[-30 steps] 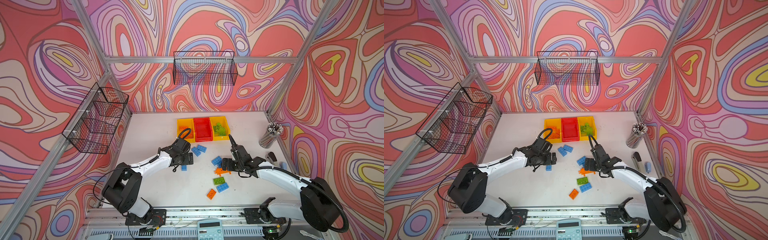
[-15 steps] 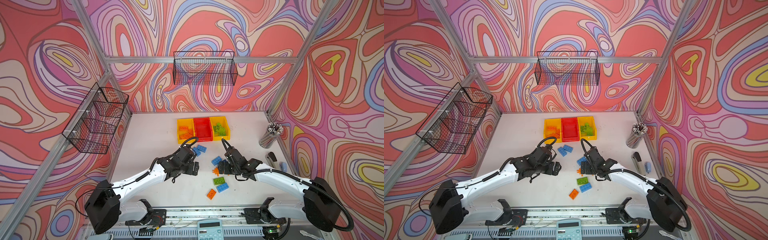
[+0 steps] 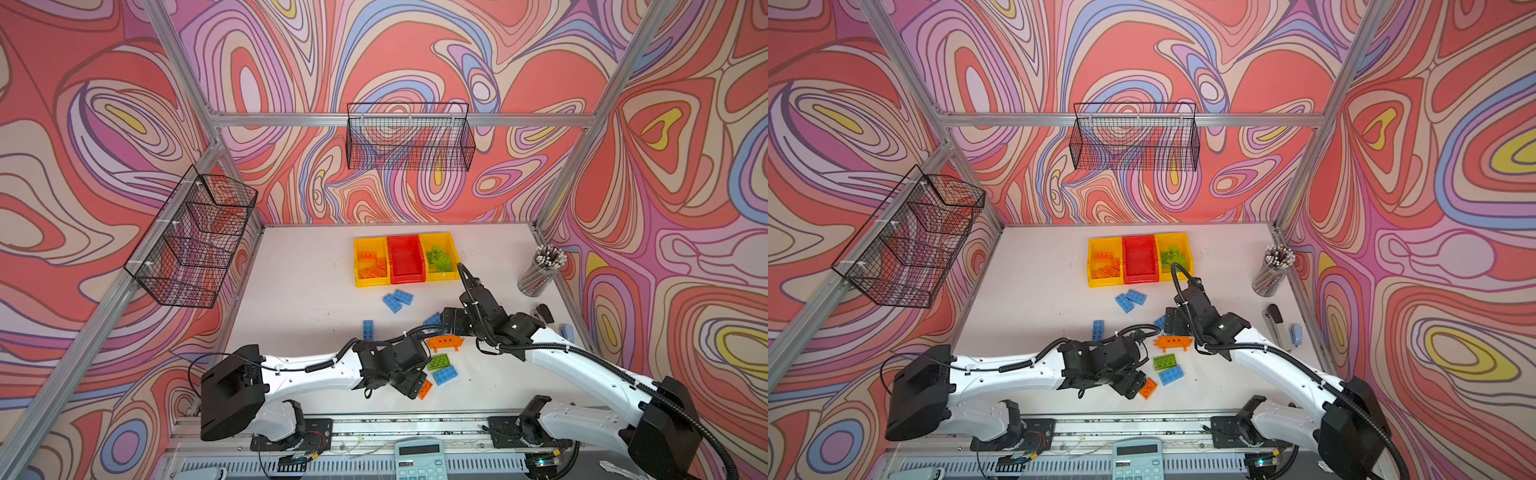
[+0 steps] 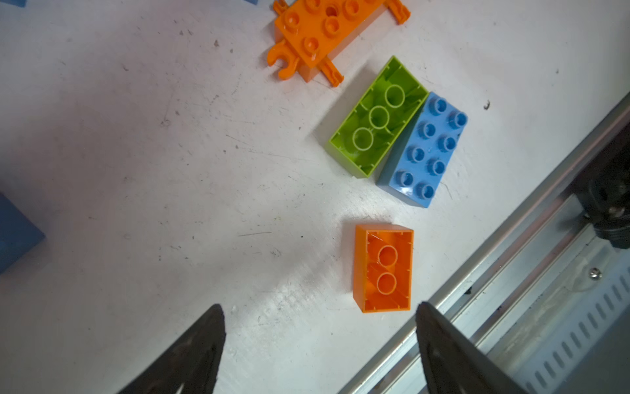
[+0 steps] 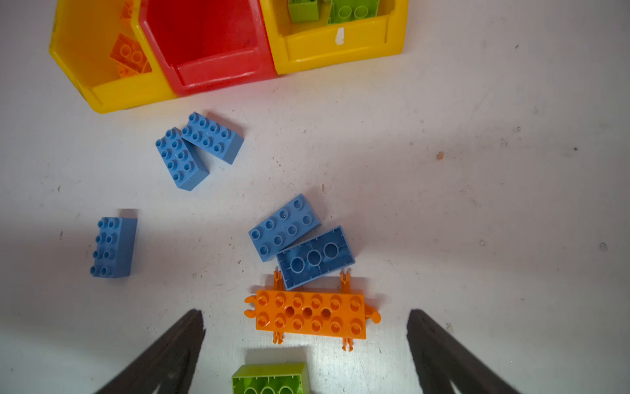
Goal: Sort the legos into containers by color
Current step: Pick up the lego from the middle-left of the table.
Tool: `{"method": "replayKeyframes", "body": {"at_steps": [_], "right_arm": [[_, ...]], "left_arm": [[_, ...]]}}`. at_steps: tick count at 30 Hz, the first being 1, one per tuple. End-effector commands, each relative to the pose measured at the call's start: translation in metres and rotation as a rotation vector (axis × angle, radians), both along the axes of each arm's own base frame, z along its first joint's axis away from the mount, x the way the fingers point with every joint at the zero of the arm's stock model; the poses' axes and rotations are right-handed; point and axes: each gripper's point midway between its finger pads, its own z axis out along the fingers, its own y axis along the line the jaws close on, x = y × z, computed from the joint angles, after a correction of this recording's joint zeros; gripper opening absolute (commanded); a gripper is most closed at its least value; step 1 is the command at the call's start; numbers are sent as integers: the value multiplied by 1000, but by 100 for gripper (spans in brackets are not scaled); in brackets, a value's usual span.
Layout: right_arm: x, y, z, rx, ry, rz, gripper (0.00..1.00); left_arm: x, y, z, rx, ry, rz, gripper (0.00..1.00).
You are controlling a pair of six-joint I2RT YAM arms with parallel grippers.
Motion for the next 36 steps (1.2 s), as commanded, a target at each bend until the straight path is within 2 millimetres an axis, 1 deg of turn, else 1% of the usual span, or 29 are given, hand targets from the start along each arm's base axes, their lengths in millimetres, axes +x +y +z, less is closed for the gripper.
{"method": "replayKeyframes", "body": {"at_steps": [1,7,12,19,24,28,33,36], "right_arm": [[0,-17,-1,-5,2,-54,98],[7,-44,-3,29,12,-112,98],[13,-57,0,46,8,-129,98],[17,-64,2,58,2,-138,98],[16,-67,2,57,3,-140,98],[15,-67,1,63,5,-137,98],[14,-66,-1,72,7,-135,98],[14,-66,1,74,3,-136,98]], "left_arm": [[2,-17,5,-36,-16,17,87],[-5,-32,-4,-39,9,-20,86],[-10,-41,-11,-14,28,-53,85],[-16,-40,-22,25,51,-59,82],[-19,-36,-37,68,74,-47,77],[-21,-35,-47,90,90,-43,69],[-19,-33,-50,112,86,-32,49],[-14,-29,-48,137,61,-17,34]]}}
